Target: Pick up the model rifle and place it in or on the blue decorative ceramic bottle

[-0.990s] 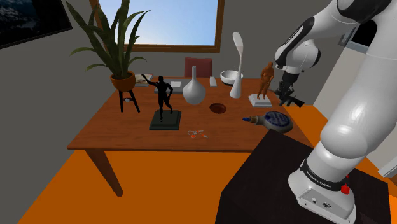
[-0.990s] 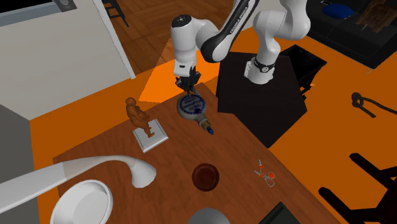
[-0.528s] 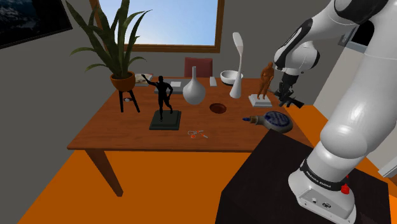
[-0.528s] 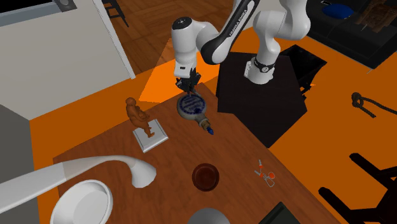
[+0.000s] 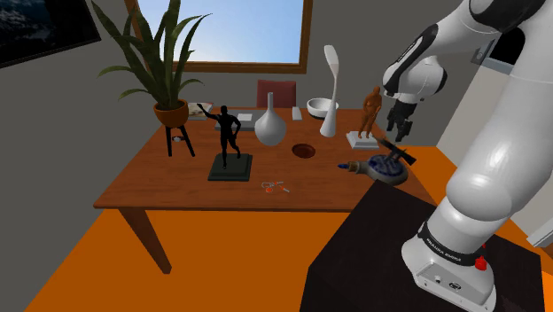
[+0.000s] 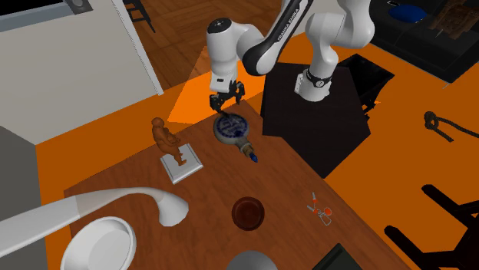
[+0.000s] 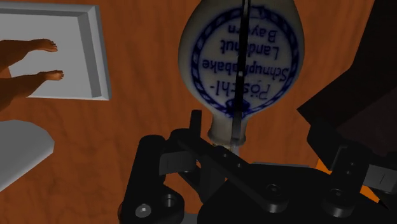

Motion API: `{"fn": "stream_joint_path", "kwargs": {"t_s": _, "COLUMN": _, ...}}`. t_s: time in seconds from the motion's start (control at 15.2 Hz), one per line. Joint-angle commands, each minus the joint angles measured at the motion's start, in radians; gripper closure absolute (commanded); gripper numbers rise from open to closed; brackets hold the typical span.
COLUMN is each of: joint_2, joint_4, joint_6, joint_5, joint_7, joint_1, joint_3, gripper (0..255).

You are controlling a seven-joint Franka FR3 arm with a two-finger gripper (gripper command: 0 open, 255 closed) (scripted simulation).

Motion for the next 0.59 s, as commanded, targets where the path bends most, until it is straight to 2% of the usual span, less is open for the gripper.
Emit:
{"fn": "stream_joint_path", "kwargs": {"t_s": 0.0, "joint_2": -0.047, "joint_4": 0.015, "joint_6": -0.049, "joint_5": -0.051, "joint_7": 0.037, "joint_1": 0.01, "joint_3": -0.013, "gripper": 0}}
{"fn": "stream_joint_path", "kwargs": {"t_s": 0.13, "joint_2": -0.101, "joint_4": 0.034, "joint_6": -0.108, "joint_5": -0.103, "joint_7": 0.075, "joint_1": 0.016, "joint_3": -0.02, "gripper": 0}}
{"fn": "stream_joint_path", "kwargs": {"t_s": 0.53, "joint_2": -0.101, "joint_4": 0.034, "joint_6": -0.108, "joint_5": -0.103, "joint_7": 0.075, "joint_1": 0.014, "joint_3": -0.018, "gripper": 0}}
